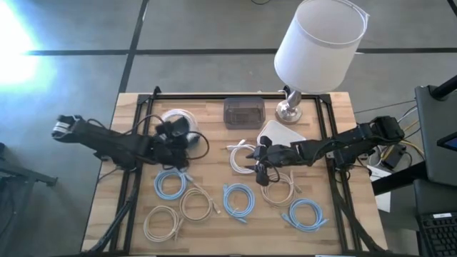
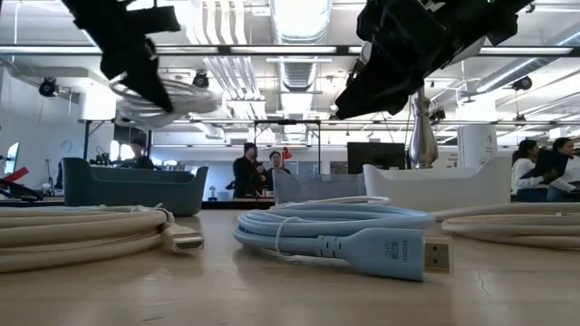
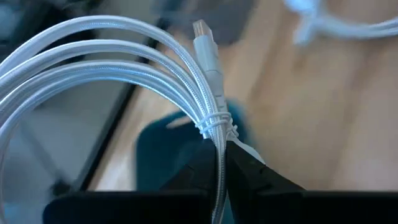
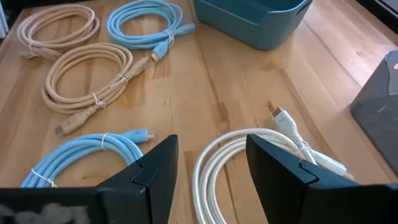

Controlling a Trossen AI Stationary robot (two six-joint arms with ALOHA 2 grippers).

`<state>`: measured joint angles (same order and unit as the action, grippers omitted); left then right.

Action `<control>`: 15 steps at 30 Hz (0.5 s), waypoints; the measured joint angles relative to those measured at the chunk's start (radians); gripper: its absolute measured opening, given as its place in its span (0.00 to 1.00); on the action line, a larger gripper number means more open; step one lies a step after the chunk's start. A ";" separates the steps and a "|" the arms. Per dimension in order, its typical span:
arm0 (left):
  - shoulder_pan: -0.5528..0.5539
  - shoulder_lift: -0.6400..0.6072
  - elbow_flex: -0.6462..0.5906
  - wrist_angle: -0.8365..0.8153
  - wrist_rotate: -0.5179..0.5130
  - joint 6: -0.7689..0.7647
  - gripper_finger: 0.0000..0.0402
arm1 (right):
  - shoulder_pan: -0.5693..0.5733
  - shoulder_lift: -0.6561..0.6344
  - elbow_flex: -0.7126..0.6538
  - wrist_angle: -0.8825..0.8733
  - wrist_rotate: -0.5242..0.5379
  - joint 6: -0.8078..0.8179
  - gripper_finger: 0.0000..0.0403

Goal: Sort HDMI cables
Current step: Put the left white HDMI cable into the blue bin

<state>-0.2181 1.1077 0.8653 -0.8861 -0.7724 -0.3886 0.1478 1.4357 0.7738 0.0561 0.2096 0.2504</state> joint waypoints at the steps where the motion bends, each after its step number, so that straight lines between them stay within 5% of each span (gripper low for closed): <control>1: 0.002 -0.008 -0.006 -0.046 -0.016 -0.036 0.06 | 0.000 0.000 0.000 0.000 0.000 0.000 0.46; 6: 0.016 -0.028 -0.071 -0.108 -0.019 -0.158 0.07 | 0.000 0.000 0.000 0.001 0.000 0.000 0.46; 15: 0.071 -0.020 -0.279 0.084 -0.009 -0.140 0.07 | 0.000 0.000 0.000 0.002 0.000 0.000 0.46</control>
<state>-0.1468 1.0878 0.5860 -0.8019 -0.7811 -0.5285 0.1478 1.4356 0.7738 0.0582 0.2100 0.2504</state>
